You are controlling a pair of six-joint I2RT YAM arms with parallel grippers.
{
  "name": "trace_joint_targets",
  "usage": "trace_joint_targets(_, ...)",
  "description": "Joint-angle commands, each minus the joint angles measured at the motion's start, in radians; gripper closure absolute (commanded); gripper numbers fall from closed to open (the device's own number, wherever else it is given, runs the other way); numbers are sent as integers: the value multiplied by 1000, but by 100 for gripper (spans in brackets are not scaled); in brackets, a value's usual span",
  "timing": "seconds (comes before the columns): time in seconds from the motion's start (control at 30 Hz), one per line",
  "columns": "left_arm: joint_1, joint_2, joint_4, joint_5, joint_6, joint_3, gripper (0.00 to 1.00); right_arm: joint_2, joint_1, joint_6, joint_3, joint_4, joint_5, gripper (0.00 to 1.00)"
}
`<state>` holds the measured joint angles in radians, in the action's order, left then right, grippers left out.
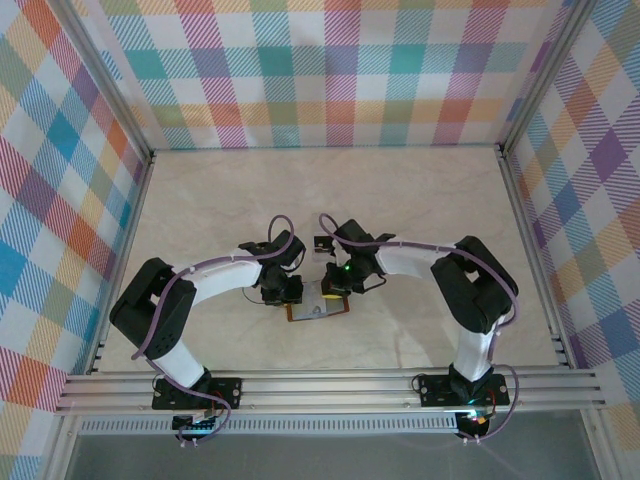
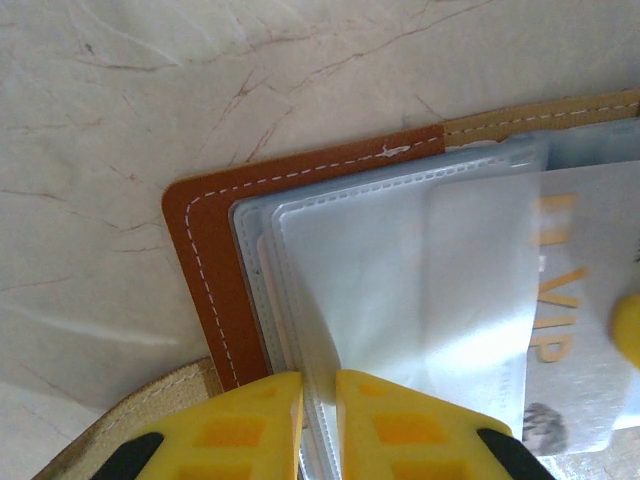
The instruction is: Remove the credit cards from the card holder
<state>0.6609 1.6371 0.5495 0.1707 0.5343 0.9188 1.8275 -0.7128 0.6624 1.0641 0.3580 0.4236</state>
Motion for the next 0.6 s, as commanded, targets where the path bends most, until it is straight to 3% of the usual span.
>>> trace_joint_targets(0.0, 16, 17, 17, -37, -7, -38, 83, -38, 6, -72, 38, 168, -94, 94)
trace_joint_targets(0.2, 16, 5, 11, -34, -8, -40, 82, -63, 5, -117, 85, 269, -151, 94)
trace_joint_targets(0.57, 16, 0, 16, -30, -16, -35, 82, -37, 2, -136, 117, 288, -130, 93)
